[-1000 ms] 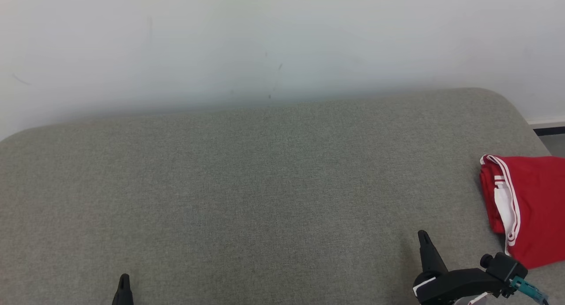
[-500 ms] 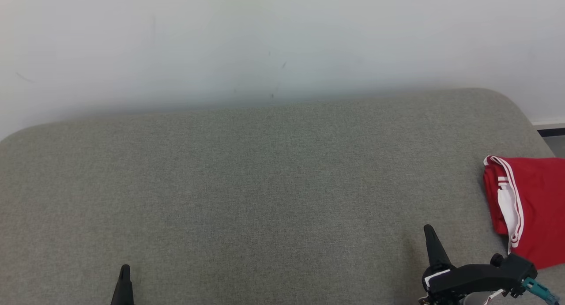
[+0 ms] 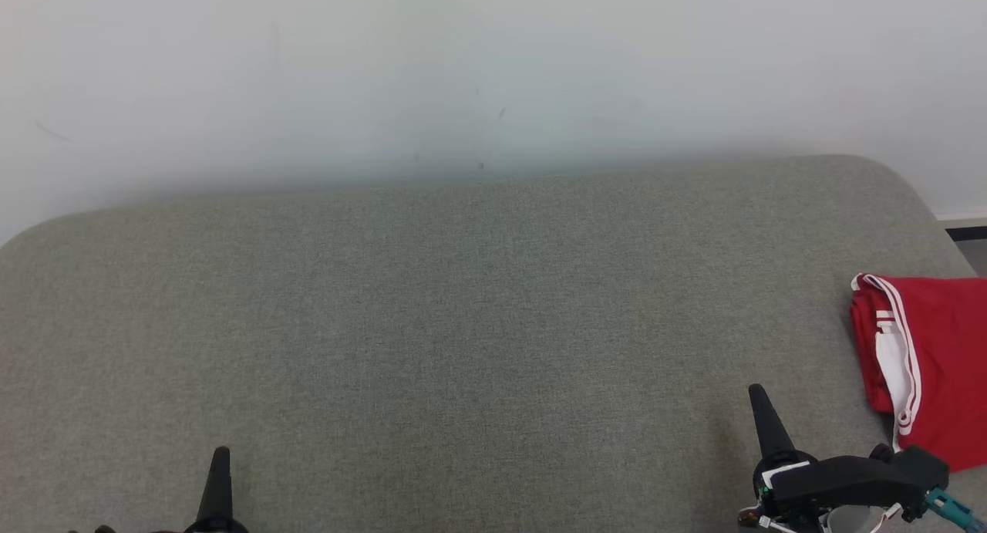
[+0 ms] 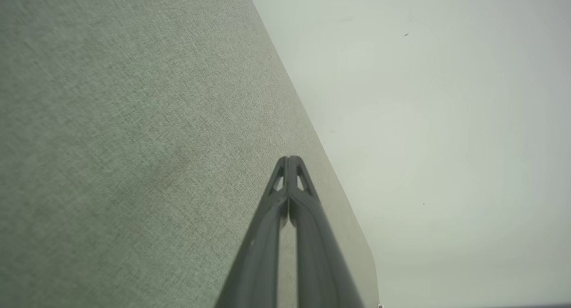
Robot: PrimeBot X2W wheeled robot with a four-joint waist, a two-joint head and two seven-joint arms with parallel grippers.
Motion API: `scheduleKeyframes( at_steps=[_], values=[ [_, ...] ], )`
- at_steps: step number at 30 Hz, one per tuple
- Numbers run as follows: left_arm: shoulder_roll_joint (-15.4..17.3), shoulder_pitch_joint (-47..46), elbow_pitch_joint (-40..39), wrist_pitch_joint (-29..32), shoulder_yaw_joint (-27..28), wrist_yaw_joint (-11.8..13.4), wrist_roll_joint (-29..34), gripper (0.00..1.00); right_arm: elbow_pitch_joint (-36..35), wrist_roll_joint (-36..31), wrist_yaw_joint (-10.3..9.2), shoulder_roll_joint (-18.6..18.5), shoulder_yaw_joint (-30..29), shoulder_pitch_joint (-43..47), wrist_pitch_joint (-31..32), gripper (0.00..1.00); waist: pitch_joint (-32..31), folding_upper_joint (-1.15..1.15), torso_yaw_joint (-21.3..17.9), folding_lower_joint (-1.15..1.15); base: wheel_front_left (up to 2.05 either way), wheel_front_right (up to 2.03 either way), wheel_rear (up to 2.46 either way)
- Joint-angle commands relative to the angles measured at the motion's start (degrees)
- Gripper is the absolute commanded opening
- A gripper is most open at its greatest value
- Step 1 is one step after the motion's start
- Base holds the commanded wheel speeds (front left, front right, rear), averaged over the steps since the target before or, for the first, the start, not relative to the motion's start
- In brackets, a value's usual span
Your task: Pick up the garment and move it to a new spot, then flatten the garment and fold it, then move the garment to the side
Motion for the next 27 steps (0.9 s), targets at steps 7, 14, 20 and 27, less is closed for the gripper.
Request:
scheduleKeyframes(
  at_steps=[7,14,20,27],
  values=[
    [0.3,-1.6,-1.0,1.2,0.3,-0.3,-5.2,0.00,-1.6,5.3,-0.09,0.0,-0.8,0.2,1.2,0.00,0.1,0.00,0.3,0.00,0.00,0.00,0.00],
    [0.3,-2.1,-1.3,2.1,0.3,-0.5,-8.2,0.00,-2.3,8.5,-0.10,0.0,-1.2,0.3,2.0,0.00,0.1,0.00,0.5,0.00,0.00,0.00,0.00],
    [0.4,-2.4,-1.6,2.8,0.4,-0.6,-11.2,0.00,-3.0,11.6,-0.10,0.0,-1.6,0.4,2.8,0.00,0.2,0.00,0.7,0.00,0.00,0.00,0.00],
    [0.4,-2.7,-1.9,3.6,0.4,-0.6,-14.4,0.00,-3.6,15.0,-0.10,0.0,-2.1,0.5,3.6,0.00,0.3,0.00,1.0,0.00,0.00,0.00,0.00]
  ],
)
